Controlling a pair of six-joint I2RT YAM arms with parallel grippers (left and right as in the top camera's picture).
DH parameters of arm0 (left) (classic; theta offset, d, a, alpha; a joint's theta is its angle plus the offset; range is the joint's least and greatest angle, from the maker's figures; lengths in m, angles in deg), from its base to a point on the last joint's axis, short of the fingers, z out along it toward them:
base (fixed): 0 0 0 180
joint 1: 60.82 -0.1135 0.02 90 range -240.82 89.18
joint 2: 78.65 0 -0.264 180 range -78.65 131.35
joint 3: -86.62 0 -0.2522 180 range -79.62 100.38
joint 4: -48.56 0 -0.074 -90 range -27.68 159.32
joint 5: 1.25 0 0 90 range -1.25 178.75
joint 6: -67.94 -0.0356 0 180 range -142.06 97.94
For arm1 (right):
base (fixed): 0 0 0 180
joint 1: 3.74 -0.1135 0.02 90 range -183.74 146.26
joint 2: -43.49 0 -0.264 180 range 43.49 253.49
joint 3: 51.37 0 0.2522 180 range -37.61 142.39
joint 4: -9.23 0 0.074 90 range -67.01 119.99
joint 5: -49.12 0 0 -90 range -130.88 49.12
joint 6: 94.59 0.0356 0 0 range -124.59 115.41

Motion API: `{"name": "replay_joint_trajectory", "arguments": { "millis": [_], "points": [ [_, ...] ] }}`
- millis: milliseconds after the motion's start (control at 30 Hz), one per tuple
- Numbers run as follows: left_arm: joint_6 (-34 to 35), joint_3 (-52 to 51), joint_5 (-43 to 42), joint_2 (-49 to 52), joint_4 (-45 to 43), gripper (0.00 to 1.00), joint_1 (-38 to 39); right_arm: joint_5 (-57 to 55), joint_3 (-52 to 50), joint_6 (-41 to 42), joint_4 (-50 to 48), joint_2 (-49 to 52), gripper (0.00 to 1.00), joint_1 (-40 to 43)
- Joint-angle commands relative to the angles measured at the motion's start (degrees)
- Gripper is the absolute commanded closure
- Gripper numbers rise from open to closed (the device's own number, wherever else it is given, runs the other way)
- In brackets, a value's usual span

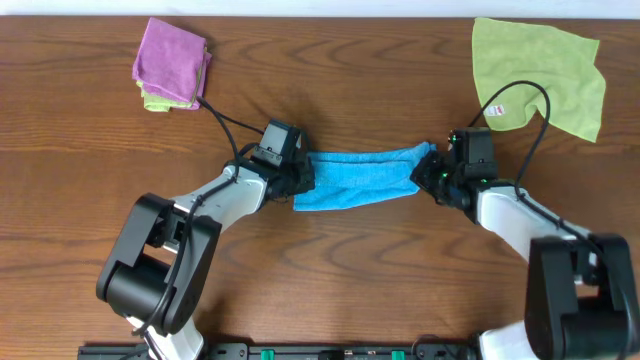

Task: Fold the cloth
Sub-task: 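Hold the folded strip and bring the right gripper toward the left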

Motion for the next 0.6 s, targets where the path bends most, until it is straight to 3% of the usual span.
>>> {"name": "replay_joint_trajectory", "arguments": {
  "millis": [0,267,567],
  "points": [
    [-1.3,2.2,1.9,1.3,1.3,0.94,-0.8,-0.9,-0.2,-4.9,0.9,-4.8,0.99,-0.5],
    [-1.5,5.1,2.3,1.3,1.5,0.94,-0.7,-0.8,-0.2,-7.0,2.4,-11.2,0.99,-2.5],
    [-1.5,5.2,2.3,1.3,2.1,0.94,-0.7,-4.5,1.5,-8.4,2.2,-11.8,0.99,-9.3]
  ]
}}
